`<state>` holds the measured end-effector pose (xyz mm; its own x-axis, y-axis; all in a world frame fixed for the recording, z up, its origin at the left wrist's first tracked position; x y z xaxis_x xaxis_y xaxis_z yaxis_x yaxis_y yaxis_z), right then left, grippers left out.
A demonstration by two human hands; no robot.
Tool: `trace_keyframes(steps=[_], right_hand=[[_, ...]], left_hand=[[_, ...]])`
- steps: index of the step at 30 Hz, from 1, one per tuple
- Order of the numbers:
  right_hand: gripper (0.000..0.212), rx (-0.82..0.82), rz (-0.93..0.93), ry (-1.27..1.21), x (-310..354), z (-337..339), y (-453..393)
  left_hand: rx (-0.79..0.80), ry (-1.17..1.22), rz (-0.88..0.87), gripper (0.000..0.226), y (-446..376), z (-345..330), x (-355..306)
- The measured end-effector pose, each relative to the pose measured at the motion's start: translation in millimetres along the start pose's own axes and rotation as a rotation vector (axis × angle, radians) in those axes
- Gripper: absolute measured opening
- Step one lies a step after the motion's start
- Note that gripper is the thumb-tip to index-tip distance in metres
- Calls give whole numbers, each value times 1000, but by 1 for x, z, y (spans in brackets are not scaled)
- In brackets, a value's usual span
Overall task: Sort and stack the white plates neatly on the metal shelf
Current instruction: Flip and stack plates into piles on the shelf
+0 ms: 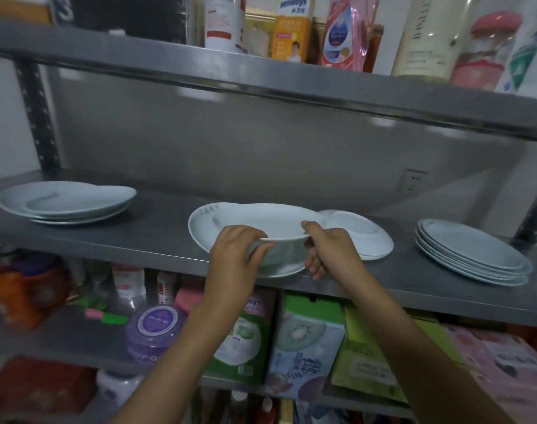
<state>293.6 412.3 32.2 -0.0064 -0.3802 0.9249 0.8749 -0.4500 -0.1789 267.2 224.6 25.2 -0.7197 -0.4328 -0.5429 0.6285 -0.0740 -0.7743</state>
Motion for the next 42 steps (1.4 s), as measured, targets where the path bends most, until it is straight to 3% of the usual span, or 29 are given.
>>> trace_keyframes(steps=[5, 10, 17, 23, 28, 33, 37, 42], right_hand=[[58, 58, -5, 118, -12, -8, 2], [65, -135, 43, 441, -21, 13, 0], [59, -232, 79, 379, -32, 28, 8], [56, -304, 119, 318, -36, 42, 9], [57, -353, 118, 244, -43, 49, 1], [55, -398, 148, 245, -44, 57, -5], [46, -446, 263, 372, -39, 69, -5], [21, -490, 304, 583, -42, 89, -18]], left_hand=[[37, -32, 7, 8, 7, 4, 11], [94, -69, -23, 11, 15, 2, 17], [133, -100, -10, 11, 24, 0, 17], [190, -352, -1, 9, 31, -1, 11], [212, -348, 22, 18, 31, -2, 9], [221, -300, -69, 37, 24, -14, -12], [249, -166, -128, 30, 15, -36, -34], [293, -52, -155, 22, 8, -72, -63]])
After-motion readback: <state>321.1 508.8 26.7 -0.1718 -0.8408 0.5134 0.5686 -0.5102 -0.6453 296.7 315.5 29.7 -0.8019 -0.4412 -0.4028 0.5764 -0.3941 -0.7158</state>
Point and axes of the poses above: each hand's wrist, its own y-axis away from the middle knuckle, its own z-axis out of the back of the hand, x = y × z, the point moved 6 cm from there along -y, towards the middle knuckle, and after that the axes turned 5 degrees about z, right-handed, at the moved point
